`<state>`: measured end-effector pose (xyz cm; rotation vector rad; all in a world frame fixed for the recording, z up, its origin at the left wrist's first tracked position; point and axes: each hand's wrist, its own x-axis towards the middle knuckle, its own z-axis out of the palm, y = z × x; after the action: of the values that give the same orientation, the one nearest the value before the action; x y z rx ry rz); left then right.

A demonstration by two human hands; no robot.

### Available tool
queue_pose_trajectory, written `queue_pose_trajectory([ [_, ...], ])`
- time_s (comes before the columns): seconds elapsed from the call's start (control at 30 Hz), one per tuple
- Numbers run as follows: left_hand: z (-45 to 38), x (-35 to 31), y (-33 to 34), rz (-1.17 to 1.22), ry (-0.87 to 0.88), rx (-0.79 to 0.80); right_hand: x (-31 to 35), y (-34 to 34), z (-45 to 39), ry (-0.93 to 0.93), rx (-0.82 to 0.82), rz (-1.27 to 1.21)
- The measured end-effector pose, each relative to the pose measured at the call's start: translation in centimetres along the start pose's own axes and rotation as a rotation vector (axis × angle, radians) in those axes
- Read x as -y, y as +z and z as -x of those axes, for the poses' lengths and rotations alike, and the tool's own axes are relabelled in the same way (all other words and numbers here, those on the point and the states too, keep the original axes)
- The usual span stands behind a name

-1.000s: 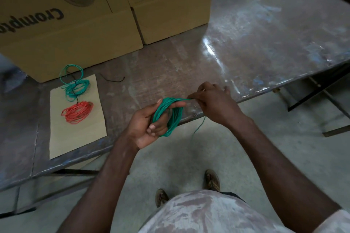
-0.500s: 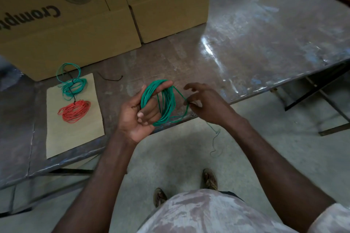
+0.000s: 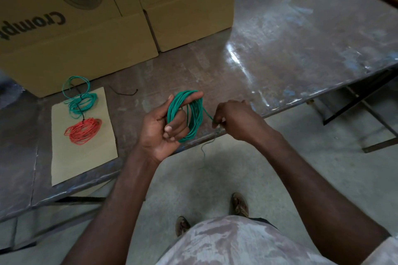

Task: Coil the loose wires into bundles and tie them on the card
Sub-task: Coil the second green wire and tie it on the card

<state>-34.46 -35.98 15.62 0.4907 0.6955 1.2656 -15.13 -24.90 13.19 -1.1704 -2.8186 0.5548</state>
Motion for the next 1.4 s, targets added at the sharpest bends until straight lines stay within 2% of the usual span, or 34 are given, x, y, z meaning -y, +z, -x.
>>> queue_pose_trajectory([
  [0.1,-0.3,0.0,0.3,-0.03,-0.001,-0.008,0.8,-0.5,0.1,0.087,-0.045,0.08],
  [0.23,-0.5,-0.5,0.6,-0.028,0.003,0.013,0.6,1.4,-0.3,0.135,-0.124,-0.083],
  [0.37,-0.5,-0.9,0.5,-0.008,0.007,0.027,0.3,2.7,-0.5,0.059,-0.167,-0.241],
  [0.5,-0.5,-0.8,0.4,0.009,0.006,0.033,-0.5,3.1,-0.5,0.151,-0.263,-0.544],
  [0.63,-0.3,-0.7,0.5,0.001,-0.006,0.034,-1.1,3.4,-0.1,0.283,-0.275,-1.05],
  [0.7,-0.3,-0.6,0.6,0.003,0.0,0.033,-1.4,3.2,0.0,0.296,-0.263,-1.183],
  [0.73,-0.3,-0.7,0.5,0.006,0.005,0.033,-1.5,3.1,0.0,0.273,-0.265,-1.123],
  [0.83,-0.3,-0.8,0.4,0.021,0.007,0.043,-2.0,3.2,0.0,0.149,-0.33,-0.703],
  [0.93,-0.3,-0.9,0.4,0.019,0.009,0.039,-2.1,3.4,-0.1,0.016,-0.453,-0.4],
  [0.97,-0.3,-0.9,0.4,0.019,0.01,0.039,-2.1,3.5,-0.2,-0.008,-0.458,-0.377],
  [1.13,-0.2,-0.6,0.7,0.032,0.053,0.07,-1.0,3.3,-0.7,0.022,-0.268,-0.399],
  [1.23,0.0,-0.9,1.4,0.028,0.103,0.099,0.1,3.8,-1.1,0.068,-0.197,-0.288],
  [1.33,-0.1,-2.7,2.2,0.017,0.251,0.146,0.2,5.9,-0.2,0.113,-0.075,-0.302],
  [1.4,-0.5,-4.2,2.1,0.026,0.386,0.104,-0.1,7.8,1.1,0.049,-0.007,-0.389],
])
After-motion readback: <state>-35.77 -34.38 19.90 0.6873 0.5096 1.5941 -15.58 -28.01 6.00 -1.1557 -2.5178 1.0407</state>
